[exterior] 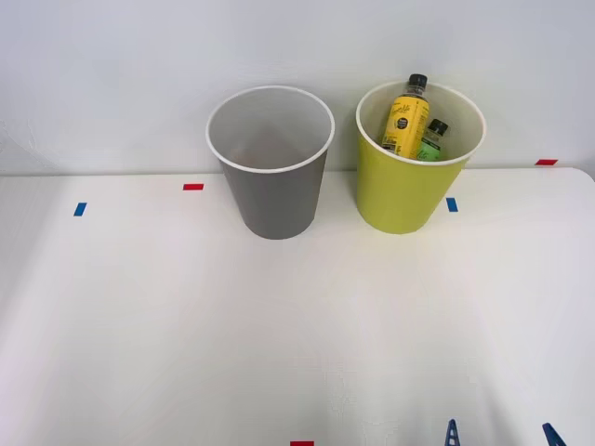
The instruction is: Put cans in the gray bin, plastic bottles in the light green bin
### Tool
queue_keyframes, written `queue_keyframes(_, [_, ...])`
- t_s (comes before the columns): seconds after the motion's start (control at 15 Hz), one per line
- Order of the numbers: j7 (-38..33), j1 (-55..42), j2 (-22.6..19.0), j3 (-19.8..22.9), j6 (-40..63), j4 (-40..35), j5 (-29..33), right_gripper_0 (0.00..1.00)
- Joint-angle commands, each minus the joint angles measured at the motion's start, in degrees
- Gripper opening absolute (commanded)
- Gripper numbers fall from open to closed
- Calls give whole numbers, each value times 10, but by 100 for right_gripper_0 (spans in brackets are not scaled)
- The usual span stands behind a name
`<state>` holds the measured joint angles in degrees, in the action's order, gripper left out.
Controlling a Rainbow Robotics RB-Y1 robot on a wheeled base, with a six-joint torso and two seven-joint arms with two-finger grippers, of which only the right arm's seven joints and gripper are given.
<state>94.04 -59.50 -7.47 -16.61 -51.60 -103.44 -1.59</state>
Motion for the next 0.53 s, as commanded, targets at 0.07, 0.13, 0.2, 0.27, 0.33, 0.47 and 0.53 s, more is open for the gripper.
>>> queue_keyframes(0.07, [0, 0, 0, 0, 0, 0, 0, 100])
queue_keyframes(0.13, [0, 0, 0, 0, 0, 0, 0, 100])
queue_keyframes(0.2, [0, 0, 0, 0, 0, 0, 0, 100])
queue_keyframes(0.27, [0, 0, 0, 0, 0, 0, 0, 100])
queue_keyframes(0.33, [0, 0, 0, 0, 0, 0, 0, 100])
queue_keyframes(0.47, [0, 0, 0, 0, 0, 0, 0, 100])
queue_keyframes(0.53, [0, 0, 0, 0, 0, 0, 0, 100])
